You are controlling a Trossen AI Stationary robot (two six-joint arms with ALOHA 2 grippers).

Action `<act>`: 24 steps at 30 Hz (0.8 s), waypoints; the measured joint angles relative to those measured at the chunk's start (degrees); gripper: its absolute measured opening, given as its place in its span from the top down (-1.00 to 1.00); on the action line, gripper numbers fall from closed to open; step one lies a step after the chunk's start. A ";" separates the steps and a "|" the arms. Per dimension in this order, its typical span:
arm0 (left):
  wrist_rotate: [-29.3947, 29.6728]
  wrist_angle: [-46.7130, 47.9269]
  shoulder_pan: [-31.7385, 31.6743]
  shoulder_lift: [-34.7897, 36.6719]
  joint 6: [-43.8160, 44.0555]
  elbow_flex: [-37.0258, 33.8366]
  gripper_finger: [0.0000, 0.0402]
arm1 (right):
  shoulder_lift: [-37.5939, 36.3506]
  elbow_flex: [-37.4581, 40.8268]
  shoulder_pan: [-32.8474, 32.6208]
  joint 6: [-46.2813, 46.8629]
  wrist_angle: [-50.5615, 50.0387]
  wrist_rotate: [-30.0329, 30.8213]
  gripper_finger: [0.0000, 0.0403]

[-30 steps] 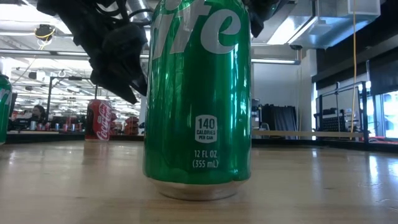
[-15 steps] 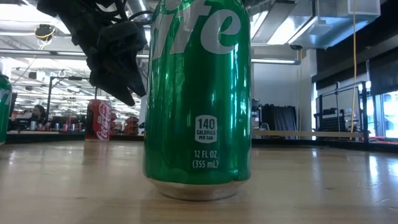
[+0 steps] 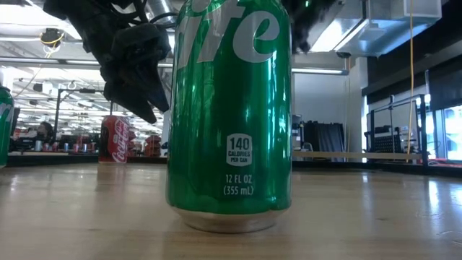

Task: Place canned beverage on shelf
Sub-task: Put the white-pink soda can on the shelf aligned with the other white-pink soda can

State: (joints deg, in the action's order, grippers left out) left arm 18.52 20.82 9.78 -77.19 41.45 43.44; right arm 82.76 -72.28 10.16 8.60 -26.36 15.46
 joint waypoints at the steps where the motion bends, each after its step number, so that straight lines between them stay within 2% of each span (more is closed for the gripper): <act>1: 0.00 -0.02 -0.02 0.00 0.04 0.00 -0.53 | 0.00 1.44 1.30 0.94 1.66 -0.87 -0.10; 4: -0.03 -0.52 0.00 0.00 0.07 0.00 -0.53 | 0.11 4.54 4.27 3.38 6.30 -4.12 -0.10; 7: -0.15 -0.72 0.02 0.00 0.09 0.00 -0.53 | 0.07 6.59 5.79 3.90 10.78 -4.81 -0.10; 12: -0.15 -0.74 0.02 0.00 0.13 0.00 -0.53 | 0.11 8.29 7.62 5.14 12.02 -7.41 -0.10; 24: 0.44 -1.57 -0.02 0.04 0.07 -0.02 -0.53 | 4.16 9.17 8.51 2.94 16.45 -7.32 -0.10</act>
State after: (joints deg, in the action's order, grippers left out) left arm 18.96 19.25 9.76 -77.14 41.52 43.42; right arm 86.93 -63.11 18.67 11.54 -9.91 8.14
